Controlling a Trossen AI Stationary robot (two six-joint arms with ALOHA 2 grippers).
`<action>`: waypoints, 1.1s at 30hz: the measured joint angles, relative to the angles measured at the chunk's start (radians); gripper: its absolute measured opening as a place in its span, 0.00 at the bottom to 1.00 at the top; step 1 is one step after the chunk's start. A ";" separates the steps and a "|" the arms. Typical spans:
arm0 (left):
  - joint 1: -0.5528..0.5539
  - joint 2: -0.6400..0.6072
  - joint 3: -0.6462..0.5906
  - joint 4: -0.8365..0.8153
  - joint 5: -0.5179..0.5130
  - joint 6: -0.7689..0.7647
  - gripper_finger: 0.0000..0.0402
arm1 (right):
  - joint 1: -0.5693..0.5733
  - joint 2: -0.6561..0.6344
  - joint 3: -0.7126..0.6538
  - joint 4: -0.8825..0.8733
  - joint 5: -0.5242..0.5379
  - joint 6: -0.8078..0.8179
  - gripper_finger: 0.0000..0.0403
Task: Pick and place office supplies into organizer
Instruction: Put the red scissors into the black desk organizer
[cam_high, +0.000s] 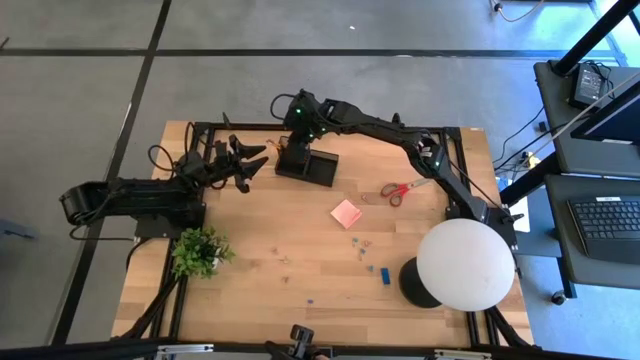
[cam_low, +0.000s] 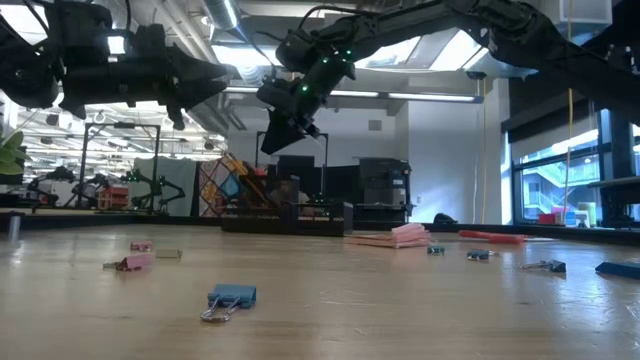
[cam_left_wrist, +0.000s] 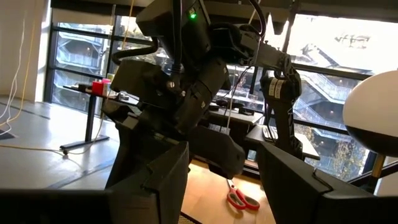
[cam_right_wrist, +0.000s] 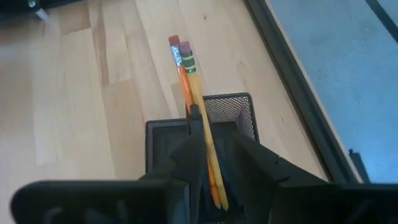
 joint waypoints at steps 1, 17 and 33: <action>0.000 0.000 0.000 0.000 0.000 0.000 0.46 | 0.000 0.000 0.000 -0.002 0.000 0.014 0.22; 0.000 0.000 0.000 0.002 0.026 0.008 0.46 | 0.015 -0.303 0.002 -0.473 -0.001 -0.167 0.22; 0.000 0.000 0.000 0.002 0.026 0.000 0.46 | 0.034 -0.511 -0.061 -0.785 0.084 -0.147 0.22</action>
